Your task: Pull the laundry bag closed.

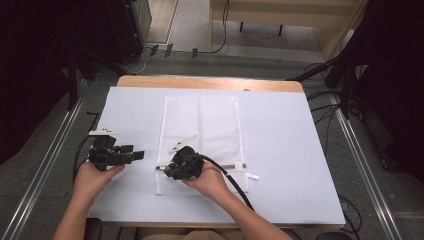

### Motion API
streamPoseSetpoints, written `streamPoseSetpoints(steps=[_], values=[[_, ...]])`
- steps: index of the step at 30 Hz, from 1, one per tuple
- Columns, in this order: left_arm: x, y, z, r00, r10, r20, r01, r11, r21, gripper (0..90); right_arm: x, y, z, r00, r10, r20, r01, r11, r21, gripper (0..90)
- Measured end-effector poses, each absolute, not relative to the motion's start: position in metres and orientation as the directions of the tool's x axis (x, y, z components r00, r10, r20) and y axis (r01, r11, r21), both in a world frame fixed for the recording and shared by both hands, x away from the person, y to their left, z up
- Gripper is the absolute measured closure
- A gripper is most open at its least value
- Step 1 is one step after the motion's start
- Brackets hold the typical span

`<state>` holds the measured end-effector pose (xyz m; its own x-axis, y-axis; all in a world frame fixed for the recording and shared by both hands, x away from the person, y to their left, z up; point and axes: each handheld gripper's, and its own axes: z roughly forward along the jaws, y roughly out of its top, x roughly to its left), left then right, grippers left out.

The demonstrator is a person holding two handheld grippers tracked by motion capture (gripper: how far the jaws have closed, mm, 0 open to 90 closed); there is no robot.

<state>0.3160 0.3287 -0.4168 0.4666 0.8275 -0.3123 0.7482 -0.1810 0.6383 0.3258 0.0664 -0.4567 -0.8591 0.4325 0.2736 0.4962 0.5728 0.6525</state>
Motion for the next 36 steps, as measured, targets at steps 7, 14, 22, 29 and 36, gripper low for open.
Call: streamPoseSetpoints(steps=[7, 14, 22, 29, 36], values=[[0.316, 0.329, -0.417, 0.469, 0.826, -0.311, 0.749, -0.185, 0.637, 37.5, 0.325, 0.073, -0.460, -0.859, 0.427, 0.281, 0.499, 0.579, 0.645, 71.1], [0.316, 0.329, -0.417, 0.467, 0.827, -0.312, 0.748, -0.182, 0.638, 37.5, 0.325, 0.082, -0.462, -0.863, 0.421, 0.277, 0.492, 0.582, 0.647, 72.6], [0.316, 0.329, -0.417, 0.468, 0.826, -0.315, 0.749, -0.182, 0.637, 37.4, 0.328, 0.086, -0.463, -0.858, 0.425, 0.287, 0.501, 0.575, 0.646, 72.0], [0.316, 0.329, -0.417, 0.468, 0.826, -0.314, 0.748, -0.181, 0.639, 37.5, 0.333, 0.088, -0.462, -0.849, 0.441, 0.292, 0.515, 0.559, 0.650, 73.7], [0.316, 0.329, -0.416, 0.468, 0.818, -0.336, 0.755, -0.172, 0.633, 38.7, 0.337, 0.094, -0.464, -0.838, 0.460, 0.294, 0.531, 0.557, 0.638, 81.0]])
